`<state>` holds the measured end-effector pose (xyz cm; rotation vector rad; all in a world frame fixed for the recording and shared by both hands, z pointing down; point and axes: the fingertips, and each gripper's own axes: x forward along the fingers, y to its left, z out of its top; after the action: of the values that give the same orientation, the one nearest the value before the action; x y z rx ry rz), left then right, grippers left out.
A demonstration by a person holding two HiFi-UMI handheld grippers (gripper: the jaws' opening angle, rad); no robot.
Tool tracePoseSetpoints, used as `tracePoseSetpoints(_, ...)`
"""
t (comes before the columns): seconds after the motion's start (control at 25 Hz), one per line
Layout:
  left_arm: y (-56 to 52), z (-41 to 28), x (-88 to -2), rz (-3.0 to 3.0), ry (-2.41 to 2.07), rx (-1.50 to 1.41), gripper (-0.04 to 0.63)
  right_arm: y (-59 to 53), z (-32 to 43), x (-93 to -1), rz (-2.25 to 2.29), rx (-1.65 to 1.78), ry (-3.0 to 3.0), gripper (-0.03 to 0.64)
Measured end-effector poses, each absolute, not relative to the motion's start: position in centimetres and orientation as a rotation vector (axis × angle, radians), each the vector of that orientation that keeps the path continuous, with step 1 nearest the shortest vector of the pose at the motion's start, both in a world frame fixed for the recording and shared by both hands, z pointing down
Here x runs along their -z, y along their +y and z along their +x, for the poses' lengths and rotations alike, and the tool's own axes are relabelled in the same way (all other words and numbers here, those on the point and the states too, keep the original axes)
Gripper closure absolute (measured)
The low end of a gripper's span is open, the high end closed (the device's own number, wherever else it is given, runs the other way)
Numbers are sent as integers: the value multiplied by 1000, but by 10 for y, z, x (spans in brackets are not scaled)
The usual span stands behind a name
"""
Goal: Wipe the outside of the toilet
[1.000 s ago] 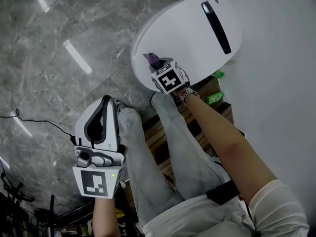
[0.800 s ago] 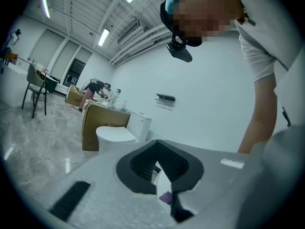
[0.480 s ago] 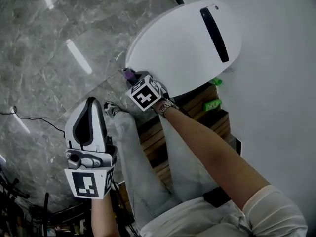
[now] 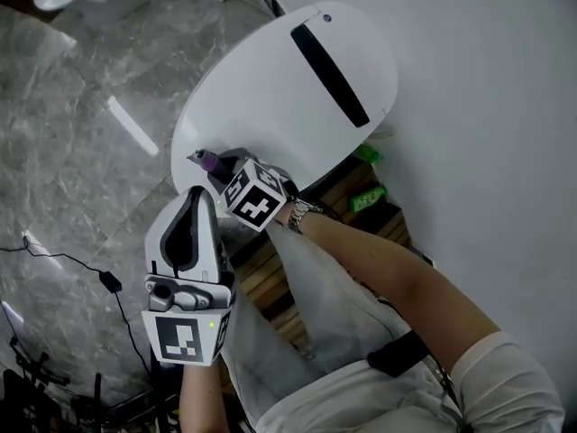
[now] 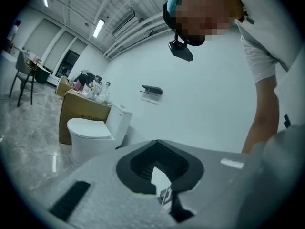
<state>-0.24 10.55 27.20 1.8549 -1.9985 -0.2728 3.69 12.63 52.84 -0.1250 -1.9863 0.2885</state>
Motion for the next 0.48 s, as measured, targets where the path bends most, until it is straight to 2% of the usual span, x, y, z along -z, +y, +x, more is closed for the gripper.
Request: tracePoseSetpoints(0.48,3,39,-236,1919,-2000,228,591,-183,169,-467,269,-183,-1998,520)
